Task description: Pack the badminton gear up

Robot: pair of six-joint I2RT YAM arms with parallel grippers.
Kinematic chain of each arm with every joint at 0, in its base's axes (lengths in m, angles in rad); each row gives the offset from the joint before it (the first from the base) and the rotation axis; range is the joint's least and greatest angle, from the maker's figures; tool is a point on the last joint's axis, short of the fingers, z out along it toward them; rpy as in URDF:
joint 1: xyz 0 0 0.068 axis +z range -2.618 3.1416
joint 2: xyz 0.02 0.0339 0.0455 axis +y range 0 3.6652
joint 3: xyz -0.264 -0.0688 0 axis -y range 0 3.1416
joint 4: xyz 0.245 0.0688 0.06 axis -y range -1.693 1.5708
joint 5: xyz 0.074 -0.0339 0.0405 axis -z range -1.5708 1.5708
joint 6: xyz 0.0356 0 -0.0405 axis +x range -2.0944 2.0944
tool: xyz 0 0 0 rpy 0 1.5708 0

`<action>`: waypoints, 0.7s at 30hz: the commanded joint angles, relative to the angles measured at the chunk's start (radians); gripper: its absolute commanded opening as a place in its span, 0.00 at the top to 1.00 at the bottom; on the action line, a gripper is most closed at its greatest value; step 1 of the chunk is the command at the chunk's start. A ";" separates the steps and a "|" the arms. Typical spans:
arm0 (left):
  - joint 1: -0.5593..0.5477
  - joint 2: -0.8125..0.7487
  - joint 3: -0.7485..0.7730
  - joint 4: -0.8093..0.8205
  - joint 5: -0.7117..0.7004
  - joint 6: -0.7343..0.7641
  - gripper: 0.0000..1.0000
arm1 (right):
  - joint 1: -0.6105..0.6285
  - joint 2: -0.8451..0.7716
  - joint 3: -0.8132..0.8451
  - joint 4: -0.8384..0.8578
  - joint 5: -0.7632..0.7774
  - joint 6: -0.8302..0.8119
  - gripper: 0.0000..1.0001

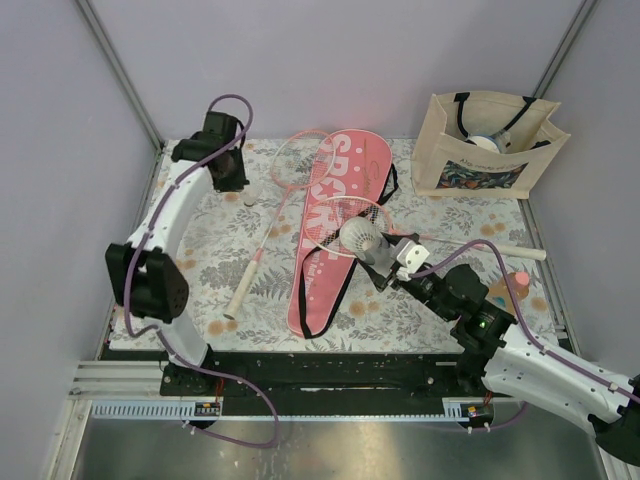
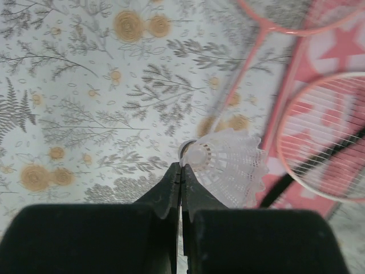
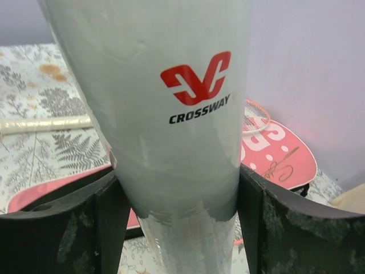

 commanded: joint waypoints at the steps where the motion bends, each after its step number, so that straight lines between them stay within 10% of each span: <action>1: 0.026 -0.218 -0.058 0.067 0.303 -0.070 1.00 | -0.005 -0.006 0.031 -0.051 0.028 -0.094 0.42; 11: 0.013 -0.574 -0.287 0.461 0.905 -0.402 1.00 | -0.005 0.019 0.035 -0.141 0.056 -0.122 0.42; 21: -0.141 -0.772 -0.410 0.653 0.889 -0.499 1.00 | -0.006 0.045 0.052 -0.155 0.068 -0.085 0.43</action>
